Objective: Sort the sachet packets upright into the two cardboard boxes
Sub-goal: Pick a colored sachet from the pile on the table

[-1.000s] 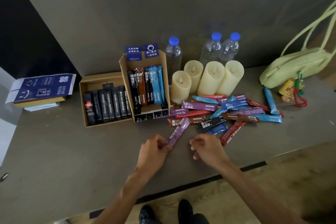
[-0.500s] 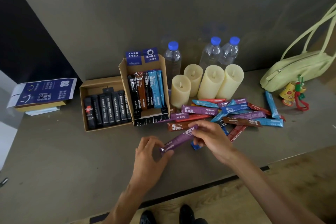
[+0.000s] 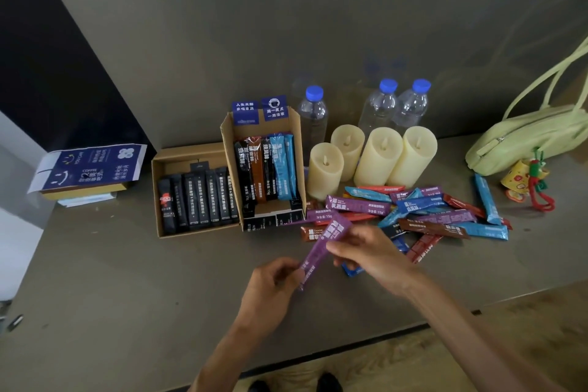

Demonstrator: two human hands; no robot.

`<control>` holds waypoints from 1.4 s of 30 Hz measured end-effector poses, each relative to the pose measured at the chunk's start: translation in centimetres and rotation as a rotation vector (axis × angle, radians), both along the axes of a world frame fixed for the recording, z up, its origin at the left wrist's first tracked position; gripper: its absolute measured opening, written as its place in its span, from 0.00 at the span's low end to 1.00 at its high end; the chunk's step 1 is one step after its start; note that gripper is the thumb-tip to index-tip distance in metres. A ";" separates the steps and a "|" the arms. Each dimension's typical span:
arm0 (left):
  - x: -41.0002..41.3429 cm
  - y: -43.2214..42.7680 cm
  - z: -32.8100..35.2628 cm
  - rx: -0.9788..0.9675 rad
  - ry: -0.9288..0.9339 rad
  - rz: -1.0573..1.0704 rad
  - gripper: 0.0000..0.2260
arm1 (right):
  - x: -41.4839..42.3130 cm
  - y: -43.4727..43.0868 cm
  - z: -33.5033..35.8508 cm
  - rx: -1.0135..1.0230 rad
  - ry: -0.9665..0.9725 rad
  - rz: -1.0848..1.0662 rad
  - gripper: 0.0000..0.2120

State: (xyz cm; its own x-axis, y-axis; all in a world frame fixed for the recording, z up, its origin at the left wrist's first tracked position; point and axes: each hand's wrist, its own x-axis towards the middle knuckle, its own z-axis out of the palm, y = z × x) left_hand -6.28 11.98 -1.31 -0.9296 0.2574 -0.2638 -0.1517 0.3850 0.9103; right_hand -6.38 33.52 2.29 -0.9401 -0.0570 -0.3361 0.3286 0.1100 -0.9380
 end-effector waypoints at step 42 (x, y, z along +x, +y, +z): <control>-14.3 4.3 2.0 -0.455 0.376 0.136 0.07 | -7.3 -4.8 -1.8 0.493 0.183 -0.152 0.04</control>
State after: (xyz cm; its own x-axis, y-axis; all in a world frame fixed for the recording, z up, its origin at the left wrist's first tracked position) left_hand -20.55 16.32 0.68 -0.9971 0.0679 0.0337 0.0732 0.7478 0.6599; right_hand -13.71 28.75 0.54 -0.9711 0.2072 -0.1184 0.2112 0.5154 -0.8305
